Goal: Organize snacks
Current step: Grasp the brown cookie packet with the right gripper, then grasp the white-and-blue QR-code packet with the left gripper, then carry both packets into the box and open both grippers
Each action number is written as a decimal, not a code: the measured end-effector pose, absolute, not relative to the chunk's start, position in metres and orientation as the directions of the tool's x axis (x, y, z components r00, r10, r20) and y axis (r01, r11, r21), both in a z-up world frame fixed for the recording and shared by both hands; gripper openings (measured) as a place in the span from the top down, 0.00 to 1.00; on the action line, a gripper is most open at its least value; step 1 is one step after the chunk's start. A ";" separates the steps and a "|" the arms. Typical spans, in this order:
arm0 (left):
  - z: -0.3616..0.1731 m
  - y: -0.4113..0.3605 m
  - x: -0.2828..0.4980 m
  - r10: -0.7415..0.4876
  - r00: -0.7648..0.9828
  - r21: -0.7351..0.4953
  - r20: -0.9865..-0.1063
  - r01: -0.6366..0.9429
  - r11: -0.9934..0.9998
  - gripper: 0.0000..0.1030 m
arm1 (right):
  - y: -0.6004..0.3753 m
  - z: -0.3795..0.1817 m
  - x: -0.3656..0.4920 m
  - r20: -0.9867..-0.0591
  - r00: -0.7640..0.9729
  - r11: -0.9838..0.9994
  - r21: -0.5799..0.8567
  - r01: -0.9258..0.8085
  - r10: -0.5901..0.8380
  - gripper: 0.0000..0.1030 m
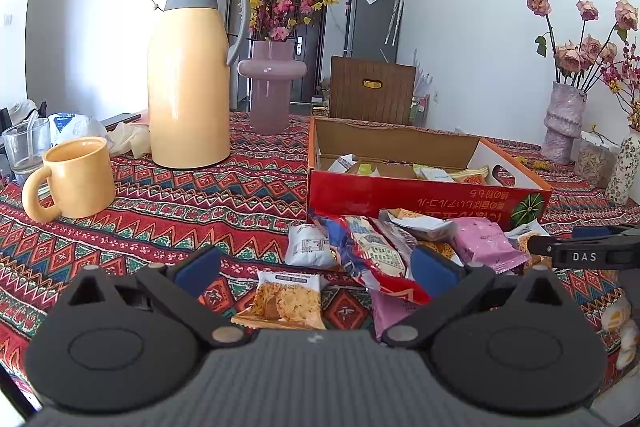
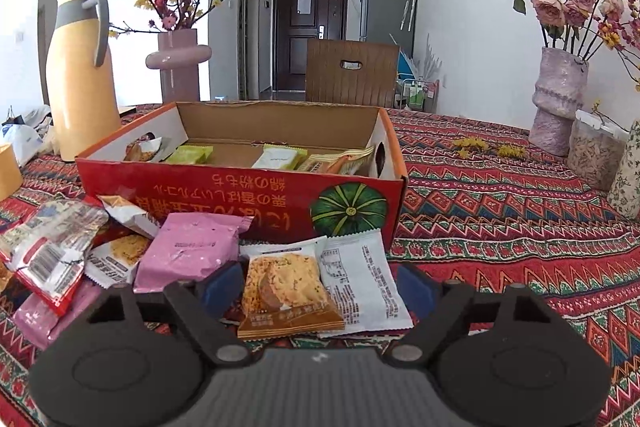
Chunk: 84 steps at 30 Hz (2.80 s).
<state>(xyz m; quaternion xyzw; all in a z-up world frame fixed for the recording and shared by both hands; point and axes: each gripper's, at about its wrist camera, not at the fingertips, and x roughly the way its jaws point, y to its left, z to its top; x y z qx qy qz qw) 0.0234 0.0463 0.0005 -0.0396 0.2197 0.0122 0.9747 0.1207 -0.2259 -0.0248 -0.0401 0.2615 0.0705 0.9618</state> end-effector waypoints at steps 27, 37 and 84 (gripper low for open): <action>0.006 0.030 0.046 0.002 0.876 -0.056 -0.483 -0.033 0.998 0.00 | -0.258 -0.036 0.115 -0.430 0.900 0.996 0.071 -0.044 0.071 0.59; 0.019 -0.004 0.107 0.033 0.786 0.030 -0.618 -0.018 0.999 0.00 | -0.262 -0.041 0.111 -0.368 0.925 0.993 0.101 -0.062 0.095 0.59; 0.041 0.014 0.121 -0.005 0.789 -0.045 -0.614 -0.029 0.999 0.46 | -0.254 -0.010 0.104 -0.309 0.940 0.987 0.119 -0.109 0.141 0.59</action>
